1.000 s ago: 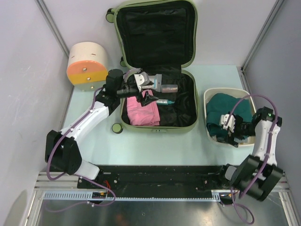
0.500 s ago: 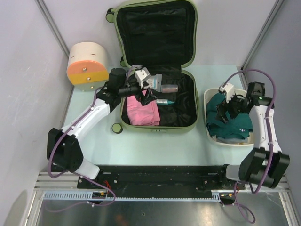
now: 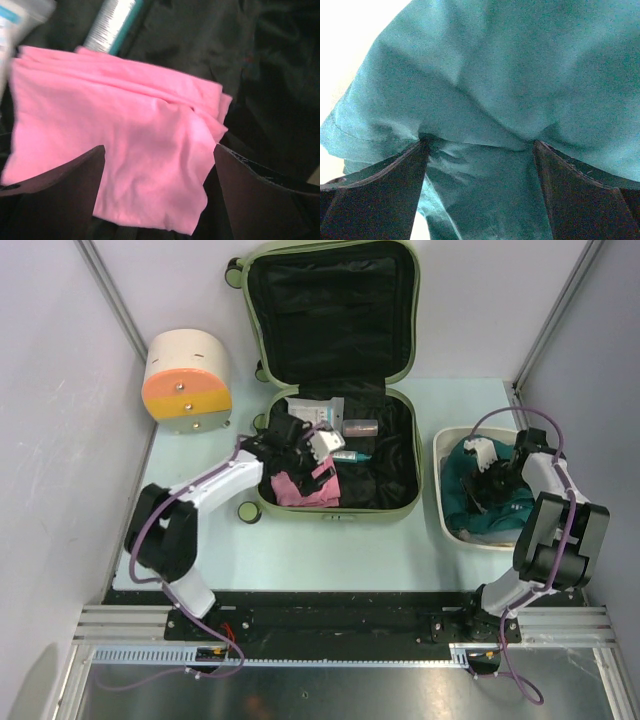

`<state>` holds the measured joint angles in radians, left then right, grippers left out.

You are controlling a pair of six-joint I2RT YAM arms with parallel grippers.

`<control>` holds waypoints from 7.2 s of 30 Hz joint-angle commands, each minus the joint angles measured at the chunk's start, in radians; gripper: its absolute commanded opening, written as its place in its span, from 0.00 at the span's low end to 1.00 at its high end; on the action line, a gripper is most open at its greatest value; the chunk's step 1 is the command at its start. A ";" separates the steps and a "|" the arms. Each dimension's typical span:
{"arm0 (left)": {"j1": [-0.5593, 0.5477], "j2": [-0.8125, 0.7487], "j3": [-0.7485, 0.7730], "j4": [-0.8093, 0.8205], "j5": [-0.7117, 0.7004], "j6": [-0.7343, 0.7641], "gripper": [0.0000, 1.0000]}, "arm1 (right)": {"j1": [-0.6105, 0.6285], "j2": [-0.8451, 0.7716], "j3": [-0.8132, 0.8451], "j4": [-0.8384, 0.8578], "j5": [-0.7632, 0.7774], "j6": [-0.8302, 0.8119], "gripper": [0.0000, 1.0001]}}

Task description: Open, take out, and arrange the luggage

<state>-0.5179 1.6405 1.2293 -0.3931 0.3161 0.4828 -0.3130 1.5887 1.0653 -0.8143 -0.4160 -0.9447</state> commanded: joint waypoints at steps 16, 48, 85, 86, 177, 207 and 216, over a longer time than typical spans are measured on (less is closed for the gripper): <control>-0.033 0.253 0.113 -0.107 -0.040 0.257 0.25 | 0.048 -0.269 0.183 0.144 -0.270 0.283 0.95; 0.098 0.070 0.374 -0.170 0.472 -0.161 0.00 | 0.598 -0.145 -0.188 1.024 -0.489 -0.091 1.00; -0.056 -0.071 0.191 -0.179 0.486 0.065 0.00 | 0.772 -0.124 -0.130 1.315 -0.645 0.090 0.93; -0.060 -0.071 0.193 -0.181 0.483 0.069 0.00 | 0.773 -0.130 -0.128 1.285 -0.655 0.068 0.88; 0.079 -0.024 0.303 -0.188 0.370 -0.078 0.93 | -0.166 0.058 0.641 -0.184 -0.238 0.322 0.85; 0.105 -0.094 0.214 -0.181 0.327 -0.122 1.00 | -0.034 0.025 0.005 0.299 0.218 0.629 0.91; 0.117 -0.064 0.219 -0.181 0.334 -0.135 1.00 | -0.256 0.024 0.013 0.199 0.240 0.452 0.91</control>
<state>-0.4038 1.5814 1.4399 -0.5865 0.6472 0.3782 -0.4191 1.5848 1.0744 -0.6113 -0.3309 -0.3550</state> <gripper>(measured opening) 0.996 0.907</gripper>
